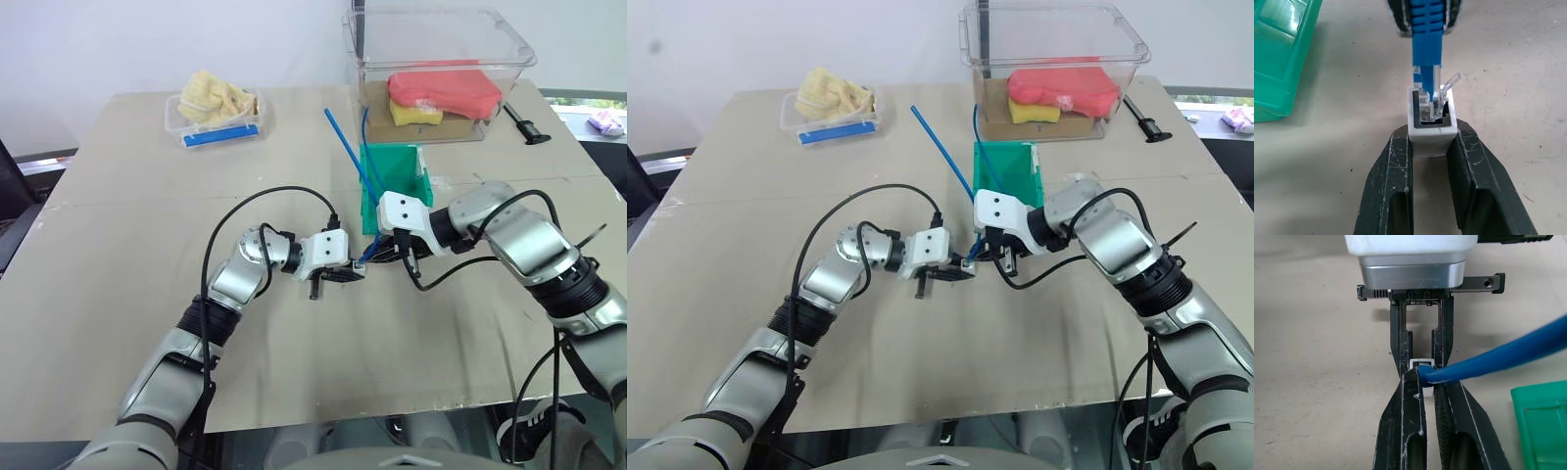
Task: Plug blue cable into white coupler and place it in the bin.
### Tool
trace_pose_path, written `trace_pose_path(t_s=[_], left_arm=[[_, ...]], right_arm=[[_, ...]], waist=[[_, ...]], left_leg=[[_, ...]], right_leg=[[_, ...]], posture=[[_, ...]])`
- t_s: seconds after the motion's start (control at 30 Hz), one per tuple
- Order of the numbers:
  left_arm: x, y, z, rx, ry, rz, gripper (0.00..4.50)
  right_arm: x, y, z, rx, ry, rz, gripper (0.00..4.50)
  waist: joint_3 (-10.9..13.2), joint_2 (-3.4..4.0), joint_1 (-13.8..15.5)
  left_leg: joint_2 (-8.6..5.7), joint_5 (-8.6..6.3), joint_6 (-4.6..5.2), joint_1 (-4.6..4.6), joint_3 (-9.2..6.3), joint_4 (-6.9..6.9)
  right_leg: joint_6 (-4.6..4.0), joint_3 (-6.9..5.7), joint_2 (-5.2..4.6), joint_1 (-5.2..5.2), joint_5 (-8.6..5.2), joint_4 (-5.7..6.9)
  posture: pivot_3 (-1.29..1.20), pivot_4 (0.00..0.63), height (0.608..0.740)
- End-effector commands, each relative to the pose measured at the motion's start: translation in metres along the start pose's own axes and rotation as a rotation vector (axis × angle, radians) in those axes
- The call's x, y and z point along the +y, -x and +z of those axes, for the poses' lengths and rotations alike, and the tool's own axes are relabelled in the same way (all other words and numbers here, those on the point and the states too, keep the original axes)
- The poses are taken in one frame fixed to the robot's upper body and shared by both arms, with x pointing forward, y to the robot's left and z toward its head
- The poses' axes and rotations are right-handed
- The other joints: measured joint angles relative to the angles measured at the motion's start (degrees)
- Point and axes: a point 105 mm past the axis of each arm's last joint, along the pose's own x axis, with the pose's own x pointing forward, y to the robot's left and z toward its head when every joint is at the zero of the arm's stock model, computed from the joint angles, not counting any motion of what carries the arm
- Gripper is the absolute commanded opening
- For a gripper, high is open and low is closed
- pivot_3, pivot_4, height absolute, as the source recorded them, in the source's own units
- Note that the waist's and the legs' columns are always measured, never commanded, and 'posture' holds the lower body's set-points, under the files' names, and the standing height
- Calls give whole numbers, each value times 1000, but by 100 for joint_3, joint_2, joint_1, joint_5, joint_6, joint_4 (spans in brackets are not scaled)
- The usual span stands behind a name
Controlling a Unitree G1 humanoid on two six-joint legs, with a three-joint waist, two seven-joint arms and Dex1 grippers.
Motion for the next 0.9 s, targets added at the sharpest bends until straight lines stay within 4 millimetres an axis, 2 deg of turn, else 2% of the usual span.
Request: trace_pose_path(t_s=[0.03, 0.33, 0.47, 0.73, 0.87, 0.9], left_arm=[[1, 0, 6, -8, -22, -2, 395], [-1, -1, 9, -14, -20, 1, 395], [-1, -2, 10, -15, -18, 6, 395], [2, -3, 10, -17, -14, 12, 395], [4, -2, 10, -23, -3, 22, 395], [4, -2, 9, -26, 6, 26, 395]], right_arm=[[7, -18, -15, 74, -36, 61, 0], [15, -31, -18, 99, -46, 125, 0], [21, -30, -22, 120, -51, 153, 0], [17, -27, -23, 116, -59, 127, 0], [-7, -30, -3, -64, -12, -54, 0], [-12, -24, 5, -133, 9, -90, 508]], waist=[[-5, -1, -3], [-58, -1, -67], [-67, 4, -75], [-67, 4, -60], [-70, 0, -76], [-70, 0, -94]], left_leg=[[0, 0, 0, 0, -1, 1], [1, 0, 0, 3, -6, 7], [-1, -1, 0, 1, -10, 15], [-3, -1, 0, -2, -11, 15], [-3, -1, 0, -2, -12, 15], [-3, -1, -1, 0, -10, 16]], right_leg=[[-1, 0, 1, 0, 1, 0], [-3, 0, 3, 3, 3, 5], [-1, -2, 1, 4, 4, 6], [4, -2, -3, 4, 6, 4], [5, -2, -2, 5, 7, 3], [6, 1, -1, 5, 9, 4]], posture=[[0, 150, 740], [0, 150, 740], [0, 150, 740], [0, 150, 740], [0, 150, 740], [0, 150, 740]])
